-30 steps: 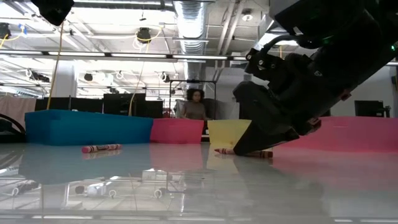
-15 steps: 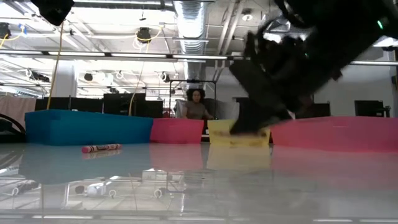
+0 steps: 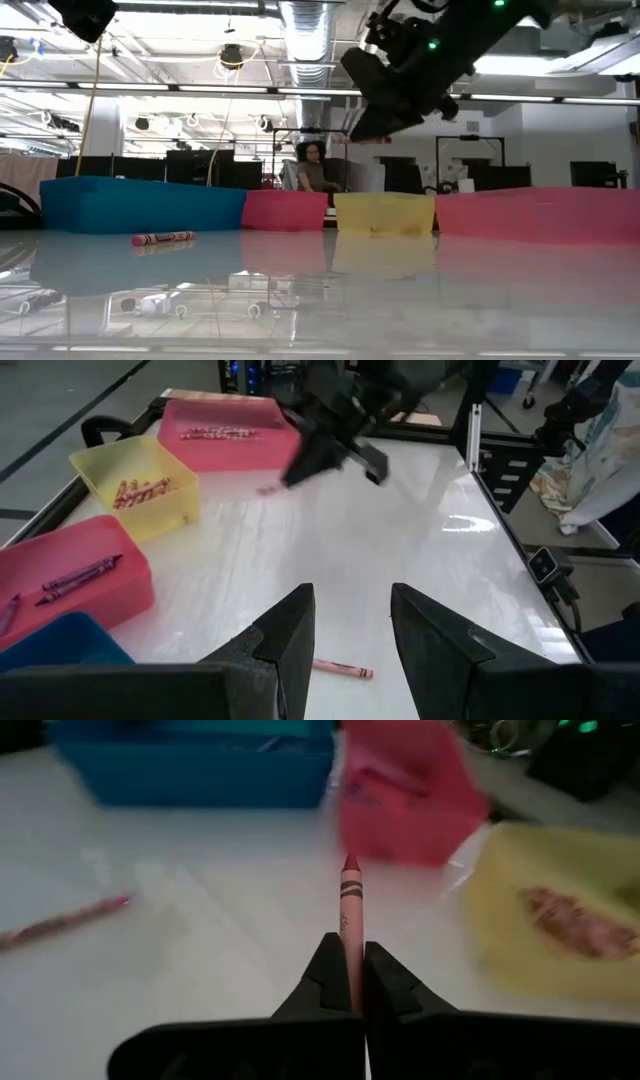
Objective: Sort crayons
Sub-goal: Put the red crayon into the yellow bin
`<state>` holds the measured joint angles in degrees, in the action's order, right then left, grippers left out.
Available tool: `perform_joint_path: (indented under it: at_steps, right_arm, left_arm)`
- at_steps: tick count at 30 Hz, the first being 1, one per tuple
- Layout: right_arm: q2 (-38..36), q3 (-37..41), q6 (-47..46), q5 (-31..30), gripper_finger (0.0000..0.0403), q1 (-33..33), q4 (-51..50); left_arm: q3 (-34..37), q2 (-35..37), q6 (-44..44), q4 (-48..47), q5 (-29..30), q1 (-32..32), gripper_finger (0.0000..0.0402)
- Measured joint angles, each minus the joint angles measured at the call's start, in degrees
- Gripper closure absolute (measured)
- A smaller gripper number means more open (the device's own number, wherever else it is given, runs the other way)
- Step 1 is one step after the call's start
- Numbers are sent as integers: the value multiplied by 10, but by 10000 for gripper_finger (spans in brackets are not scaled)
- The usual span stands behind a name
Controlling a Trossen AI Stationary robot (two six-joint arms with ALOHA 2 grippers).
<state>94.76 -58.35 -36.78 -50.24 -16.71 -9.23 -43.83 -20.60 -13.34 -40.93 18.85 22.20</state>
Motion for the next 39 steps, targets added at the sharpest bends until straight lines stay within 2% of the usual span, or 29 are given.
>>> perform_joint_path:
  at_steps: [11,24,32,39]
  right_arm:
    - [-63,0,111,13,396,147,-65]
    - [-55,-1,201,187,395,326,-70]
    - [-55,0,208,231,394,379,-73]
    - [-55,0,208,235,394,393,-72]
  left_arm:
    - [0,0,-10,-24,0,0,278]
    - [0,0,-9,-32,19,0,278]
    - [0,0,-9,-37,40,0,278]
    - [0,0,-12,-37,41,0,278]
